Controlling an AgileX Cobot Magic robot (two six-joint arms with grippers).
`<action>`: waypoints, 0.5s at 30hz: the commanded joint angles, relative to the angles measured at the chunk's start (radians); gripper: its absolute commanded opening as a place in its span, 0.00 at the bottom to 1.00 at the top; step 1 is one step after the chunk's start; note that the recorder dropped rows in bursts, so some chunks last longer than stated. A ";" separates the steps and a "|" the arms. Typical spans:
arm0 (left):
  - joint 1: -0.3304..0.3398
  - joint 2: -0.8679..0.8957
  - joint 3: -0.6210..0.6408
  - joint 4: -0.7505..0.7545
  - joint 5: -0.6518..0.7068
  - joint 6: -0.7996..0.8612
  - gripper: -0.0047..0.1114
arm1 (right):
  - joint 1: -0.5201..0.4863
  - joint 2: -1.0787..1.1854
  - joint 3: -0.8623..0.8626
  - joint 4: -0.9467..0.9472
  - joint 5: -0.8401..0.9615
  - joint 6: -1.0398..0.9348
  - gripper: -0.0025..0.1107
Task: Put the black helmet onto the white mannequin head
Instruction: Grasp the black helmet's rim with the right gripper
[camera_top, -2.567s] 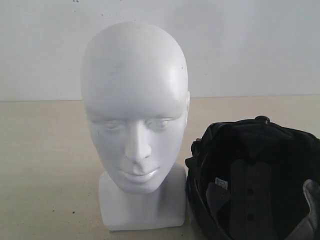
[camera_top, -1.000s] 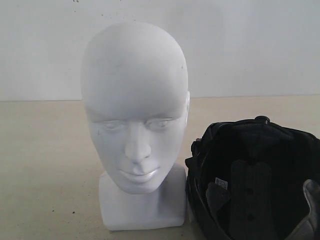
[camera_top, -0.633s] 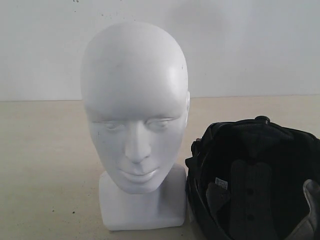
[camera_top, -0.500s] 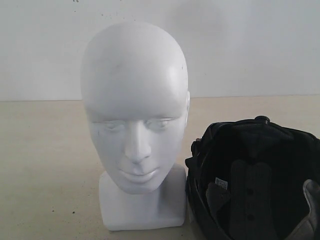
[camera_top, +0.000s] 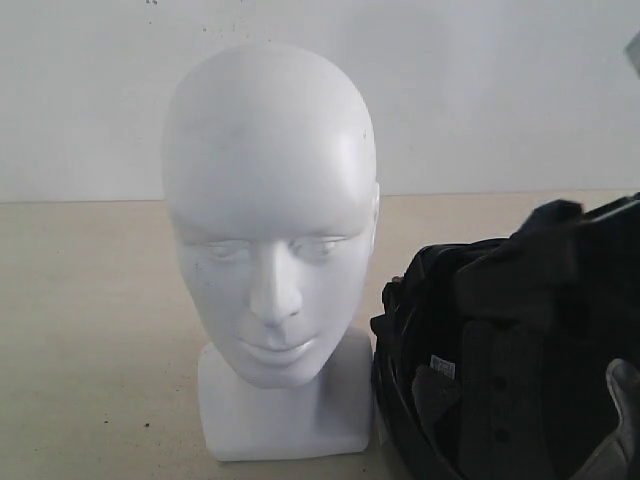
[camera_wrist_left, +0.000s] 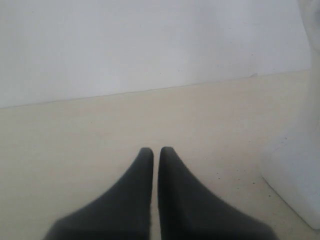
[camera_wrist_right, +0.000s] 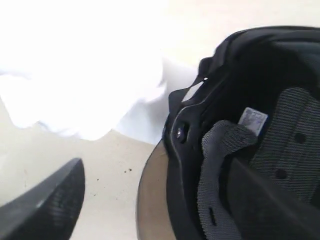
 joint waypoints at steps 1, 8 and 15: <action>-0.002 -0.004 0.003 -0.015 -0.004 0.007 0.08 | 0.072 0.119 -0.007 0.000 -0.065 0.043 0.69; -0.002 -0.004 0.003 -0.015 -0.004 0.007 0.08 | 0.145 0.297 -0.007 -0.108 -0.134 0.141 0.69; -0.002 -0.004 0.003 -0.015 -0.004 0.007 0.08 | 0.190 0.446 -0.014 -0.219 -0.163 0.294 0.69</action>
